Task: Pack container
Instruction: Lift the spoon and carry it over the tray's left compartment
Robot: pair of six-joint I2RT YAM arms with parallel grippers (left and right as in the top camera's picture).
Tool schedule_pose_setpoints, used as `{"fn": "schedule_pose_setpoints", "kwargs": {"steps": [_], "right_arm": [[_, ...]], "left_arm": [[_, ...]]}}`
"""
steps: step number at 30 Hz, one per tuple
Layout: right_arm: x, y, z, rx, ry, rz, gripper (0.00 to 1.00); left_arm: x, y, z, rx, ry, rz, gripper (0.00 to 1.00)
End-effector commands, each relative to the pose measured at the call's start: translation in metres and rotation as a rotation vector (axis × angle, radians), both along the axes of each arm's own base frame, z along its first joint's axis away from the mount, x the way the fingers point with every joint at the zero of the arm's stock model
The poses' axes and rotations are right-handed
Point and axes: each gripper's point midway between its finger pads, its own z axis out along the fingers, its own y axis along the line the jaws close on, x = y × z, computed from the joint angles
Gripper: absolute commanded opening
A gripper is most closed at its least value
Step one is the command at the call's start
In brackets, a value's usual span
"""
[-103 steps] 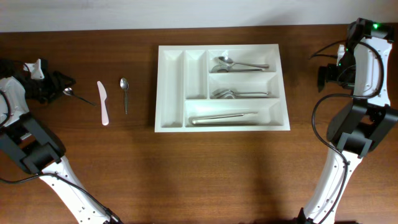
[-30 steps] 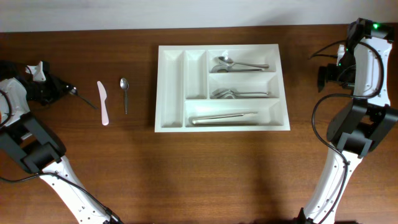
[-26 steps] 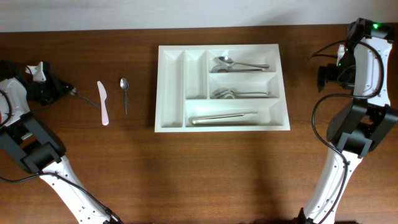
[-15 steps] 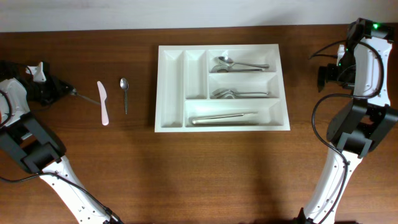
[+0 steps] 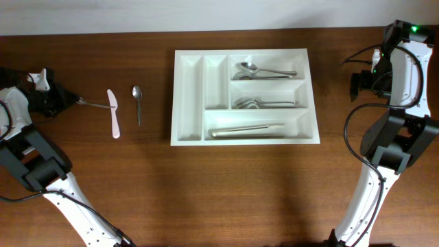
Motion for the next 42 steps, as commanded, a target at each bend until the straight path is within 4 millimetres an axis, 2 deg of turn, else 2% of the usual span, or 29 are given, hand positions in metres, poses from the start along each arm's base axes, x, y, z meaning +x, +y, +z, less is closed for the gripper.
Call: {"fn": "schedule_pose_setpoints", "kwargs": {"steps": [1, 7, 11, 20, 27, 32, 35, 39, 42], "right_arm": [[0.0, -0.003, 0.019, -0.023, -0.039, -0.005, 0.99], [0.0, -0.003, 0.019, -0.023, -0.039, -0.005, 0.99], [0.0, -0.003, 0.019, -0.023, -0.039, -0.005, 0.99], [0.0, -0.003, 0.019, -0.023, -0.039, -0.005, 0.99], [0.0, -0.003, 0.019, -0.023, -0.039, -0.005, 0.99], [0.0, -0.003, 0.019, -0.023, -0.039, -0.005, 0.99], [0.0, -0.003, 0.019, -0.023, -0.039, -0.005, 0.99], [0.0, -0.003, 0.019, -0.023, -0.039, -0.005, 0.99], [0.0, -0.003, 0.019, -0.023, -0.039, -0.005, 0.99]], "left_arm": [[-0.002, 0.005, -0.005, -0.024, -0.008, 0.006, 0.04], [-0.001, 0.011, 0.001, -0.018, -0.018, 0.015, 0.02], [0.003, 0.013, 0.014, -0.015, -0.043, 0.014, 0.02], [0.015, 0.003, 0.067, -0.091, -0.156, -0.014, 0.02], [0.017, -0.016, 0.107, -0.172, -0.208, -0.046, 0.02], [0.02, -0.042, 0.131, -0.2, -0.23, -0.096, 0.02], [0.023, -0.066, 0.143, -0.185, -0.255, -0.167, 0.02], [0.029, -0.101, 0.157, -0.156, -0.293, -0.269, 0.03], [0.034, -0.134, 0.162, -0.148, -0.31, -0.346, 0.04]]}}
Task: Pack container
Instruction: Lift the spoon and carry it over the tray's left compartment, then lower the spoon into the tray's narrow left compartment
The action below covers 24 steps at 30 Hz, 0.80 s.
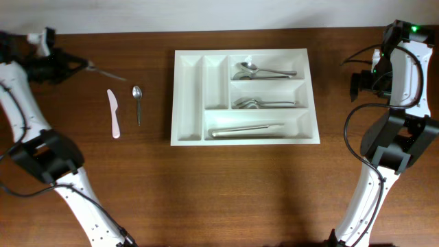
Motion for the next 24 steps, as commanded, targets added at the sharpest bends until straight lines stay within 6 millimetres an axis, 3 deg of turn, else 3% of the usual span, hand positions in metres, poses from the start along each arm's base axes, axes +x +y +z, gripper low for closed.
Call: {"fn": "schedule_pose_setpoints", "kwargs": {"steps": [1, 5, 11, 16, 19, 24], "right_arm": [[0.0, -0.003, 0.019, -0.023, -0.039, -0.004, 0.99], [0.0, -0.003, 0.019, -0.023, -0.039, -0.004, 0.99], [0.0, -0.003, 0.019, -0.023, -0.039, -0.004, 0.99], [0.0, -0.003, 0.019, -0.023, -0.039, -0.004, 0.99], [0.0, -0.003, 0.019, -0.023, -0.039, -0.004, 0.99], [0.0, -0.003, 0.019, -0.023, -0.04, -0.004, 0.99]], "left_arm": [[0.009, -0.046, 0.007, 0.013, -0.072, -0.125, 0.04], [0.013, -0.099, 0.006, 0.033, -0.097, -0.241, 0.04], [0.013, -0.159, -0.003, 0.114, -0.113, -0.381, 0.04], [0.0, -0.204, -0.006, 0.134, -0.142, -0.515, 0.04], [-0.012, -0.218, -0.016, 0.197, -0.127, -0.593, 0.04], [-0.03, -0.225, -0.026, 0.26, -0.105, -0.689, 0.04]]}}
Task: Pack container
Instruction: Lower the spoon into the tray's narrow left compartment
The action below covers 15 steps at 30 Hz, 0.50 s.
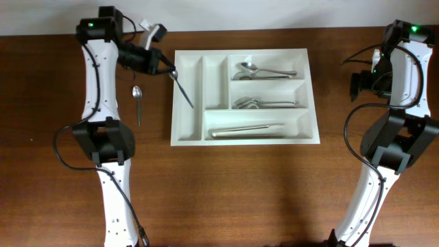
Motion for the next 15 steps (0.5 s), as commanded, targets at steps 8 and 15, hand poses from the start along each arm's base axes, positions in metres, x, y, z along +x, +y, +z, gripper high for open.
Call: {"fn": "schedule_pose_setpoints", "kwargs": {"steps": [8, 15], "right_arm": [[0.0, -0.003, 0.019, -0.023, -0.039, -0.004, 0.99], [0.0, -0.003, 0.019, -0.023, -0.039, -0.003, 0.99]], "left_arm": [[-0.002, 0.013, -0.018, 0.142, -0.065, -0.082, 0.04], [-0.005, -0.001, -0.019, 0.148, -0.079, -0.124, 0.04]]}}
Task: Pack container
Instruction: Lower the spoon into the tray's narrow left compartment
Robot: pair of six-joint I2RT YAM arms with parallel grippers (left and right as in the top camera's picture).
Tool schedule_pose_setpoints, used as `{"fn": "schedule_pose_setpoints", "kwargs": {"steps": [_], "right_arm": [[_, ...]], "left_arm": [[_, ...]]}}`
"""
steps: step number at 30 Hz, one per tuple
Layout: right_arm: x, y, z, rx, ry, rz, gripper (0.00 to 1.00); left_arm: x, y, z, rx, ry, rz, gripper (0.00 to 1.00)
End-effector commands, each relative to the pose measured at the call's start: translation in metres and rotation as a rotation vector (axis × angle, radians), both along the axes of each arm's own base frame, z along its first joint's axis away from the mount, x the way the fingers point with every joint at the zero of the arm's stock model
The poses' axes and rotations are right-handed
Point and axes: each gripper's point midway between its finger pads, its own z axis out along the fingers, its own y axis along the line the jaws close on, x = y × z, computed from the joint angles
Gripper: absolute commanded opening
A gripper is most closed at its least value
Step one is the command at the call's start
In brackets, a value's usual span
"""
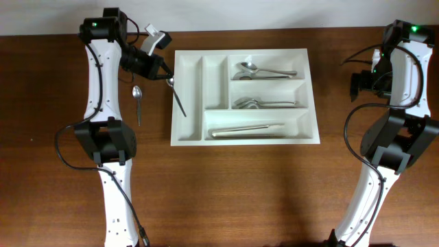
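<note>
A white cutlery tray lies in the middle of the table. My left gripper hovers at the tray's upper left corner, shut on a slim silver utensil. The utensil slants down over the tray's leftmost long compartment. A small silver spoon rests on the table left of the tray. Silver cutlery fills the three compartments on the tray's right side. My right gripper hangs far to the right, away from the tray, and its jaws are too dark to read.
The left arm stretches up the table's left side and covers the surface beneath it. The right arm stands at the right edge. The tray's second long compartment holds nothing.
The held utensil has swung a little, its lower tip now nearer the tray's left wall and further down. My left gripper barely shifted. The right arm is unchanged.
My left gripper was at the far left edge, shut on the silver utensil beside a white knife and a spoon. Then it held the utensil higher up at the back left. Then it was at the tray's upper left corner, where it still holds the utensil over the leftmost compartment.
</note>
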Motion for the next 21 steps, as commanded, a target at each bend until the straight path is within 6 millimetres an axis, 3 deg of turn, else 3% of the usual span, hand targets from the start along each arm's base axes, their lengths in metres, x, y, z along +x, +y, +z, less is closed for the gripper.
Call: {"fn": "schedule_pose_setpoints", "kwargs": {"steps": [1, 12, 21], "right_arm": [[0.0, -0.003, 0.019, -0.023, -0.039, -0.004, 0.99], [0.0, -0.003, 0.019, -0.023, -0.039, -0.004, 0.99], [0.0, -0.003, 0.019, -0.023, -0.039, -0.004, 0.99]], "left_arm": [[-0.002, -0.013, -0.004, 0.018, -0.028, -0.062, 0.04], [-0.013, -0.045, -0.017, 0.138, -0.034, -0.156, 0.04], [-0.018, -0.042, -0.04, 0.242, 0.004, -0.179, 0.04]]}}
